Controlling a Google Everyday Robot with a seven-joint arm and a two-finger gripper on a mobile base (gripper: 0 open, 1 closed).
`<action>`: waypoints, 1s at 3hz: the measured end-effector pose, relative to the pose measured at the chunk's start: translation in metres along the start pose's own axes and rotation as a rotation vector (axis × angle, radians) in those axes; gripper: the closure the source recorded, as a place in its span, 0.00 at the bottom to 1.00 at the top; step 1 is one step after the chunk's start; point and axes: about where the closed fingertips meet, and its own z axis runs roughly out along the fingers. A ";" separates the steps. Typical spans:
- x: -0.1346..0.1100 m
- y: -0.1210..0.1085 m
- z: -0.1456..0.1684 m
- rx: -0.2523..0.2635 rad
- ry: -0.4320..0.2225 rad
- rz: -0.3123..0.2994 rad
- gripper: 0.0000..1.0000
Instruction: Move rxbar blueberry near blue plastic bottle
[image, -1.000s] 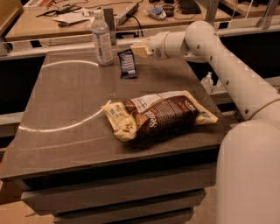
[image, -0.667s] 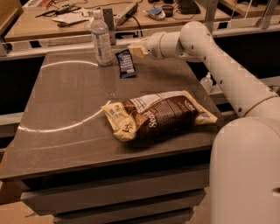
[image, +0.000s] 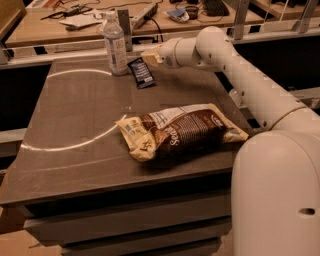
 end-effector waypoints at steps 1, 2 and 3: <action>0.001 -0.002 0.002 0.014 0.001 0.005 0.57; 0.002 -0.005 -0.002 0.022 0.001 0.003 0.25; 0.002 -0.007 -0.005 0.025 0.000 -0.003 0.03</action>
Offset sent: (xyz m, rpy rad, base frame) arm 0.0046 -0.0135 0.0035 0.0014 -0.0093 -0.0364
